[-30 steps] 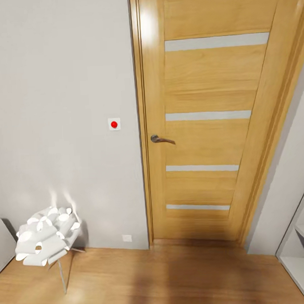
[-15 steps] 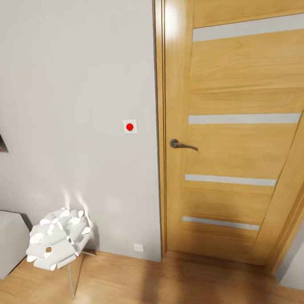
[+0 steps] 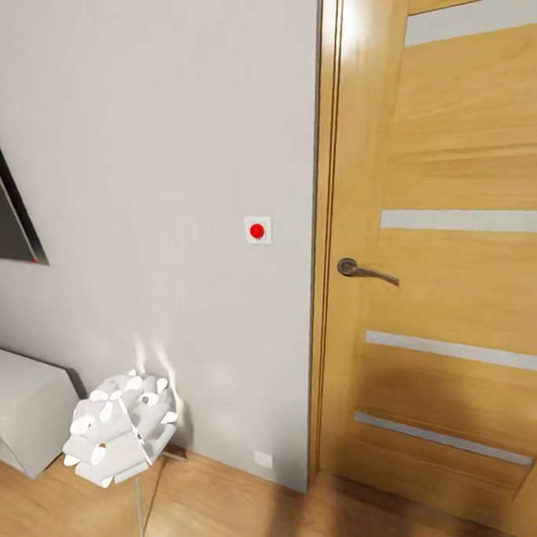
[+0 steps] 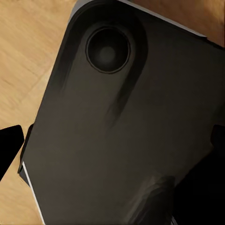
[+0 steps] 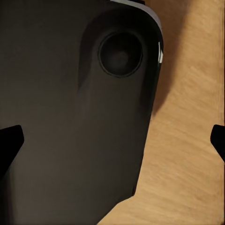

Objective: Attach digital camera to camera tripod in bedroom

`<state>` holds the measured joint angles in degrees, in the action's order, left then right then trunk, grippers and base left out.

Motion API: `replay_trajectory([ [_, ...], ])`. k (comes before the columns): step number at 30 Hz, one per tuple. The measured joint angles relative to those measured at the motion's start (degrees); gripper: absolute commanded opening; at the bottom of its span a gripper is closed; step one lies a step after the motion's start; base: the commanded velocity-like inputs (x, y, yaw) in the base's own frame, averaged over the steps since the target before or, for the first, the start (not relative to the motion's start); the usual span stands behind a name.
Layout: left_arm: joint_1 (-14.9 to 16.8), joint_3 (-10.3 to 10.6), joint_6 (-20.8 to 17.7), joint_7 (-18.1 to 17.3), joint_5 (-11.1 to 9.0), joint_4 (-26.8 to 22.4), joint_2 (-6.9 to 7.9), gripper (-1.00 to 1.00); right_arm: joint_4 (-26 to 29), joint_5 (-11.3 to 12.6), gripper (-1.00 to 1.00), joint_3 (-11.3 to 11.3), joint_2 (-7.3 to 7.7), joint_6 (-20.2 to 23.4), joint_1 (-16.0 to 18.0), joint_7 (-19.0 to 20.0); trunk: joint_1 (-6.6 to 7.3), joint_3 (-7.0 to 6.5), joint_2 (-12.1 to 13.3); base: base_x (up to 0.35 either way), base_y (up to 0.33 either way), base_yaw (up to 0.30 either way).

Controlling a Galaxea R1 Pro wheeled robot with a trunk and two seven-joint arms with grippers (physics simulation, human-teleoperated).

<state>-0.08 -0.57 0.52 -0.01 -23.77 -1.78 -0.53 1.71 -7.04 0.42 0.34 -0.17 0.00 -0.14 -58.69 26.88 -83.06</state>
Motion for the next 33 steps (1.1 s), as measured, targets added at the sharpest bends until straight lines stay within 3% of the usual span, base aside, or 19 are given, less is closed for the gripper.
replay_trajectory([
  [33,0.0,-0.01,0.04,0.09,-0.19,0.0,0.13,1.0,0.39,-0.3,1.0,-0.08,0.12,-1.39,0.0,-0.17,0.0,0.0,0.0,0.323,-0.1,0.274],
])
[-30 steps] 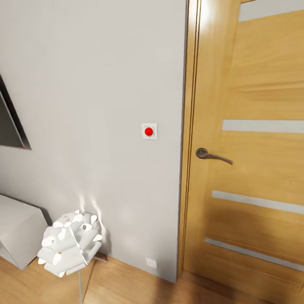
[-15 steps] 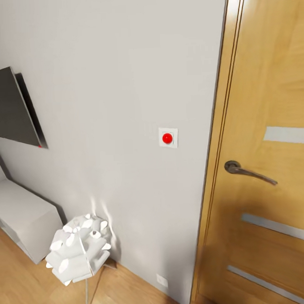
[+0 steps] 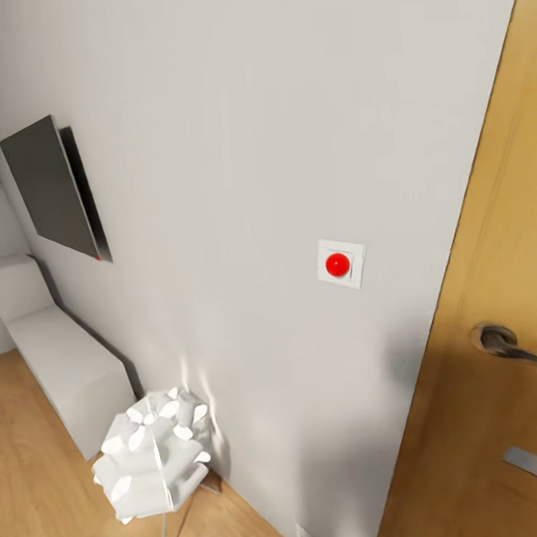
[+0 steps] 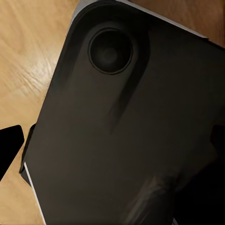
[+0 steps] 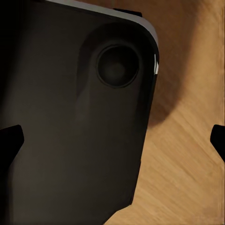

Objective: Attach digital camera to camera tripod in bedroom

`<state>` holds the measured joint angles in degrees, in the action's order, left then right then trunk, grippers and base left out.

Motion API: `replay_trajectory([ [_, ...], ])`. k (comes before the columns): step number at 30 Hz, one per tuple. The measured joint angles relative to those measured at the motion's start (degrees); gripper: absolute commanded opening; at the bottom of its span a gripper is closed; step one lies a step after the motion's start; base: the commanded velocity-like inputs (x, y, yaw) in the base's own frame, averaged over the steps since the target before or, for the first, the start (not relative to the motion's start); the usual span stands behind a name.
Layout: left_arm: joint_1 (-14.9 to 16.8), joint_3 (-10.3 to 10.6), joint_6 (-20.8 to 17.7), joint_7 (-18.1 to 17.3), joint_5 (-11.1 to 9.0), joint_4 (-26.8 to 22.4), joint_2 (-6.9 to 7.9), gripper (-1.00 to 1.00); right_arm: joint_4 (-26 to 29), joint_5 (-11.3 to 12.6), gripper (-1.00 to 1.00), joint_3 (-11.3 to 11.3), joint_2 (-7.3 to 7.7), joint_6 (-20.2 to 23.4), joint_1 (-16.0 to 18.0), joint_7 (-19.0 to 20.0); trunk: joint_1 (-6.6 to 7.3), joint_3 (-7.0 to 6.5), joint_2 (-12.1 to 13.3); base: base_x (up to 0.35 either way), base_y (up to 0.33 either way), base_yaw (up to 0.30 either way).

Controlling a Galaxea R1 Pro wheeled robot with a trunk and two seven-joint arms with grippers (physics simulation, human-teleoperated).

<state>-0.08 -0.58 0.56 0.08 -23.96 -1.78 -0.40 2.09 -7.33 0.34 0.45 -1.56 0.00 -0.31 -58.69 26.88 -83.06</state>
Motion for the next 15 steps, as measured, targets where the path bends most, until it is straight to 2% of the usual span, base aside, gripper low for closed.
replay_trajectory([
  [3,0.0,-0.04,0.0,0.0,-0.03,0.0,0.03,1.0,0.0,0.01,1.0,-0.03,0.0,0.0,0.0,0.02,0.0,0.0,0.0,0.298,-0.052,0.274],
  [5,0.0,-0.06,0.01,0.0,-0.08,0.0,0.05,1.0,0.0,0.02,1.0,0.0,-0.08,0.0,0.0,0.04,-0.02,0.0,0.0,0.105,-0.015,0.274],
  [15,0.0,-0.12,0.03,0.0,-0.19,0.0,0.14,1.0,0.0,0.01,1.0,0.01,-0.11,0.0,0.0,0.0,-0.03,0.0,0.0,0.019,-0.003,0.274],
])
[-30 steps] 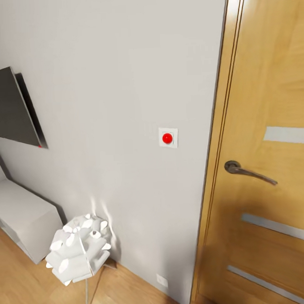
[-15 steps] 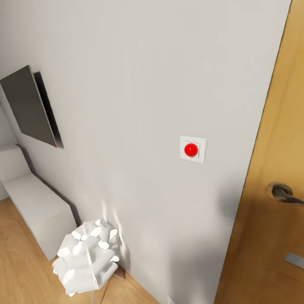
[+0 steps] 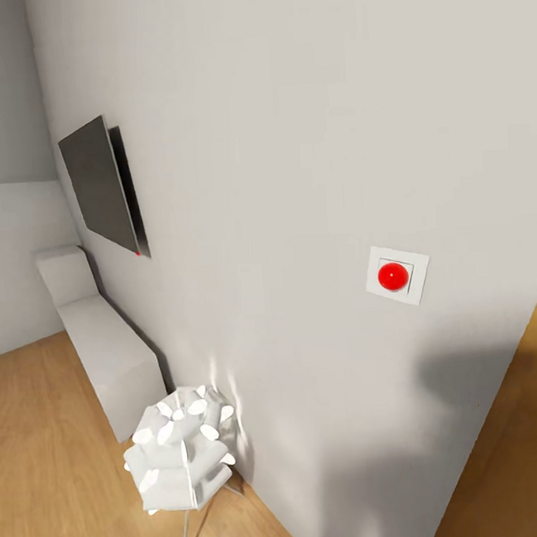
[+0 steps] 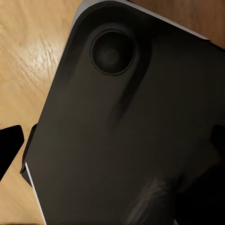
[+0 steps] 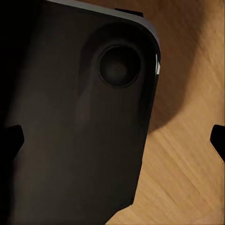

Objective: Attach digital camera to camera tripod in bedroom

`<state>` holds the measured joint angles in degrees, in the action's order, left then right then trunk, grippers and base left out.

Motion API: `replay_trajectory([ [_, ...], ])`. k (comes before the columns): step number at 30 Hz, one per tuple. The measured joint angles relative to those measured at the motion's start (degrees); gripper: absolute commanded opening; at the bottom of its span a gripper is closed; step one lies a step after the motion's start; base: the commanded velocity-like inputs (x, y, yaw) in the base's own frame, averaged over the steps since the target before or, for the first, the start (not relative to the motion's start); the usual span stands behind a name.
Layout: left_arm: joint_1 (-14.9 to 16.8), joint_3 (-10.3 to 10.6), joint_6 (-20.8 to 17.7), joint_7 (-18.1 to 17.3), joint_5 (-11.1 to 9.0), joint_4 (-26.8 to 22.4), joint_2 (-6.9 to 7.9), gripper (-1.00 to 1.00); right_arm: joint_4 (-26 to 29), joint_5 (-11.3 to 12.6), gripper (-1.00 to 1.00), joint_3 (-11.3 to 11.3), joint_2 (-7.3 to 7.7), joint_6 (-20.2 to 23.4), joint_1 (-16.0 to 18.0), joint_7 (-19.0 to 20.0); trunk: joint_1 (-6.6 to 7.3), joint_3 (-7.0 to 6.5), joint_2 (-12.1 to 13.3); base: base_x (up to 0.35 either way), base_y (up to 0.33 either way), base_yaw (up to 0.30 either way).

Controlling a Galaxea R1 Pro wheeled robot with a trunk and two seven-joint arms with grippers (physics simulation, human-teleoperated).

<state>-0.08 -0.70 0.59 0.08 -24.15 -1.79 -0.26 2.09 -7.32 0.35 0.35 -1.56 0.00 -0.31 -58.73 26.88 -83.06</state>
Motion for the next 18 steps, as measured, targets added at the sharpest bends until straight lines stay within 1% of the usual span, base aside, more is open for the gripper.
replay_trajectory([
  [12,0.0,-0.03,0.04,0.0,-0.13,0.0,0.04,1.0,0.08,0.0,1.0,0.0,0.03,-0.04,0.02,0.0,0.0,0.0,0.0,0.001,0.0,0.275],
  [14,0.0,-0.03,0.04,0.0,-0.78,0.0,0.07,1.0,0.09,-0.04,1.0,0.04,-0.03,-0.02,0.03,0.0,0.0,0.0,0.0,0.0,0.0,0.274],
  [16,0.0,-0.01,0.05,0.0,-3.51,-0.02,0.09,1.0,0.09,-0.01,1.0,0.01,0.06,0.0,0.04,0.04,0.0,0.0,0.0,0.0,0.0,0.274],
  [17,0.0,0.01,0.04,0.0,-4.23,-0.03,0.09,1.0,0.09,-0.01,1.0,0.01,0.09,0.0,0.03,0.03,0.0,0.0,0.0,0.0,0.0,0.274],
  [18,0.0,0.02,0.05,0.0,-5.54,-0.05,0.12,1.0,0.09,-0.01,1.0,0.01,0.11,0.0,0.02,0.02,0.0,0.0,0.0,0.0,0.0,0.274],
])
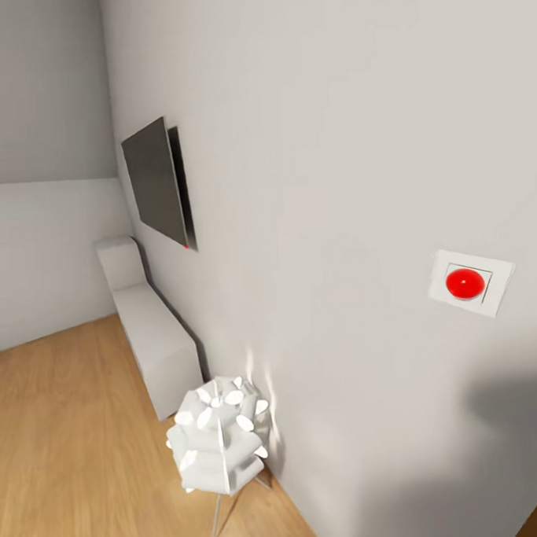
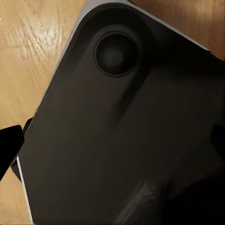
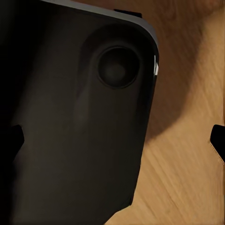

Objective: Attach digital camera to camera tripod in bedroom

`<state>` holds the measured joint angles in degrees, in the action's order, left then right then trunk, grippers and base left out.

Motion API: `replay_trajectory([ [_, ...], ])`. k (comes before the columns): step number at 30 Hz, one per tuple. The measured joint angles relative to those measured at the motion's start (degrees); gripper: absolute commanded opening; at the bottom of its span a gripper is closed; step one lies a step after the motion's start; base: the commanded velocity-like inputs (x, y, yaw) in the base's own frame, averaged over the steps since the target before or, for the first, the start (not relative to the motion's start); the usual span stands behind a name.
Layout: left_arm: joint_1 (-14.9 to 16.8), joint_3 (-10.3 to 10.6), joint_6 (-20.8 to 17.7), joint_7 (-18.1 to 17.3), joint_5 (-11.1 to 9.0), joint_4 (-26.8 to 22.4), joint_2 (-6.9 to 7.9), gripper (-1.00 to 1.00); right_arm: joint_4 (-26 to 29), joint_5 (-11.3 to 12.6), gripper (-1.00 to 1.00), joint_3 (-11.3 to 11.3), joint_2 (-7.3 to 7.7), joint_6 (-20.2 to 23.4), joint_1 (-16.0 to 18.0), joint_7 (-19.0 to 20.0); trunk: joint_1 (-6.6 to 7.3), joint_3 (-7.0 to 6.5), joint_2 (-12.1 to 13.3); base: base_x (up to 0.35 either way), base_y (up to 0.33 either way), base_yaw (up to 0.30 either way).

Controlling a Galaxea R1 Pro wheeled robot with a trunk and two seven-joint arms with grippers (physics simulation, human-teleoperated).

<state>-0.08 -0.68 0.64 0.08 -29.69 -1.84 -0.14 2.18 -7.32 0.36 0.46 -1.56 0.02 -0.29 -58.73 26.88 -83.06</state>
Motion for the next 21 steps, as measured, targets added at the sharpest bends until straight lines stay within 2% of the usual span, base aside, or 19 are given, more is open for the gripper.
replay_trajectory([
  [4,0.0,0.07,-0.03,-0.01,-2.64,-0.03,0.04,1.0,0.0,0.0,1.0,0.03,-0.02,0.02,-0.01,0.0,0.0,0.0,0.0,0.0,0.0,0.275],
  [7,0.0,0.09,-0.02,-0.04,-3.25,-0.03,0.05,1.0,0.0,-0.02,1.0,0.06,-0.04,0.03,0.01,0.01,0.0,0.0,0.0,0.0,0.0,0.275],
  [21,0.0,0.11,-0.03,-0.02,-3.74,-0.04,0.06,1.0,-0.02,-0.03,1.0,0.05,-0.08,0.05,-0.02,0.03,0.0,0.0,0.0,0.0,0.0,0.275],
])
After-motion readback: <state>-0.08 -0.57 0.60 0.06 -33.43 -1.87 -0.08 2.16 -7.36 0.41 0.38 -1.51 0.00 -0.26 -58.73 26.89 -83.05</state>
